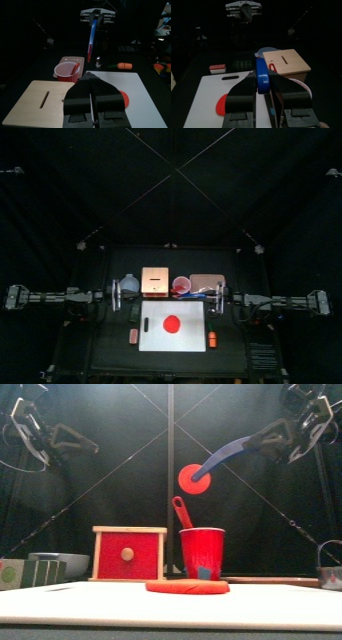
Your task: Grab pizza cutter with other hand
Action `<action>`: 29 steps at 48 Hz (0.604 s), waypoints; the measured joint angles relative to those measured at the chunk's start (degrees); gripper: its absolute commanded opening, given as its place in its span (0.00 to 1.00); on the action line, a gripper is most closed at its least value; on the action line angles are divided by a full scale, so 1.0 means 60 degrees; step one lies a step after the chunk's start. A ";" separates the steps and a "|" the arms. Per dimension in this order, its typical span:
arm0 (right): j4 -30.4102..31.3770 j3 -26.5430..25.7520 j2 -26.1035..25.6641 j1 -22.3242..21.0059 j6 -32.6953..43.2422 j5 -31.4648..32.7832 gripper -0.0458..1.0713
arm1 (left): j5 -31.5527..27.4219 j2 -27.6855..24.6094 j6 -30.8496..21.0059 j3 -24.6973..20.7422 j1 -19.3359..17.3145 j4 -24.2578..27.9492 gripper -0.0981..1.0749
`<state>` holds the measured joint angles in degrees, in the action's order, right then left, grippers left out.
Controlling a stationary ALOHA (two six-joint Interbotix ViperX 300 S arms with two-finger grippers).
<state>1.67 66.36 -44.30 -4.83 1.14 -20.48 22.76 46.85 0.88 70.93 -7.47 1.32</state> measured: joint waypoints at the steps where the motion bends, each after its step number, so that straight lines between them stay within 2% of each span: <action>1: 0.0029 0.0000 0.0000 0.0000 0.0000 -0.0015 0.30 | 0.0029 0.0000 0.0000 0.0000 0.0000 0.0000 0.22; 7: 0.0132 0.0000 0.0146 0.0132 0.0015 -0.0029 0.30 | 0.0132 0.0000 0.0000 0.0000 0.0029 0.0015 0.22; 12: 0.0190 0.0000 0.0586 0.0425 0.0015 -0.0044 0.30 | 0.0176 0.0000 0.0000 0.0000 0.0146 0.0073 0.23; 21: 0.0176 -0.0132 0.1816 0.0703 0.0015 -0.0220 0.30 | 0.0205 -0.0278 0.0029 -0.0132 0.0439 0.0527 0.35; 29: 0.0161 -0.0469 0.3032 0.0732 0.0000 -0.0776 0.30 | 0.0205 -0.1099 -0.0015 -0.0425 0.0820 0.0557 0.47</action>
<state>2.64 63.54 -26.10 -0.44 1.14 -25.14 23.99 40.25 0.79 68.38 -2.55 4.66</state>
